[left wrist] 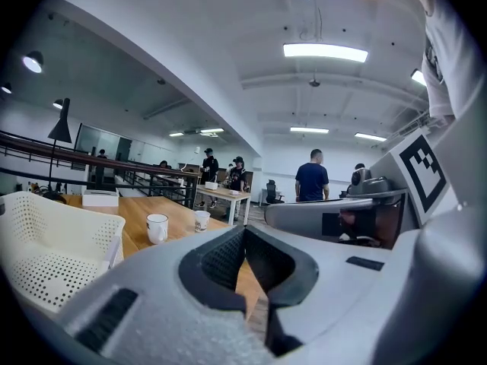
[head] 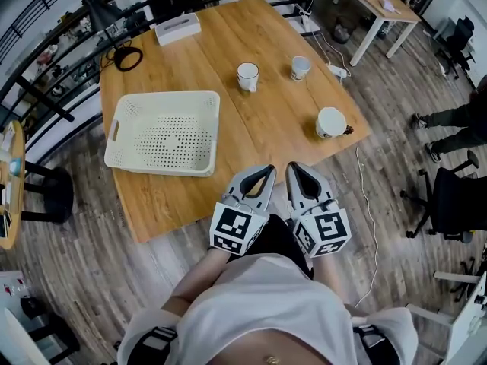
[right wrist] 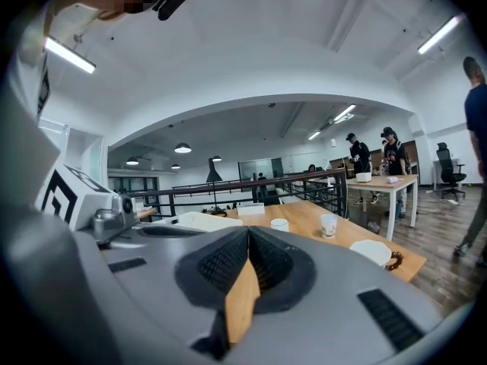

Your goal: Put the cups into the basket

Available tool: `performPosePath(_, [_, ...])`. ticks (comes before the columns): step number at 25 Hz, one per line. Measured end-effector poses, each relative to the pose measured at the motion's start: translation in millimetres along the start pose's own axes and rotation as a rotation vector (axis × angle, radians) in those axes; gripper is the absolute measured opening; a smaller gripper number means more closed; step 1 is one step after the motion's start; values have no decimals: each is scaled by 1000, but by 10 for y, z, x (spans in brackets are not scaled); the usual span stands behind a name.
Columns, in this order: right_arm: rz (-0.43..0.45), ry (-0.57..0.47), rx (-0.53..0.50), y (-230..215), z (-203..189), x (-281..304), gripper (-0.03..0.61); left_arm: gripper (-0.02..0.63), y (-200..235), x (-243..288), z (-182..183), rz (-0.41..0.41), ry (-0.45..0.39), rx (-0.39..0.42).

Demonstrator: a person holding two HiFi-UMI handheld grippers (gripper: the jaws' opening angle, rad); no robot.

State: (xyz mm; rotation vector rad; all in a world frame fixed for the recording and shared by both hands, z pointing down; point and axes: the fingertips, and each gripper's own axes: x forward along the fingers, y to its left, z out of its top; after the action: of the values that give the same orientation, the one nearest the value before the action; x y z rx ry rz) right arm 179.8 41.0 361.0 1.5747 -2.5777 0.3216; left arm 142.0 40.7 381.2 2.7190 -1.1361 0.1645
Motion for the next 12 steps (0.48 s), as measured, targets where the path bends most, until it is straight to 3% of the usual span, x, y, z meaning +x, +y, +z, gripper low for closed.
performPosePath(4, [24,8,7,-19,2,36,12,8,-23,23,3,-8,9,0])
performPosePath(12, [-39,52,58,-436,-45,41,12,8,-56,260,-91,-11,47,-40])
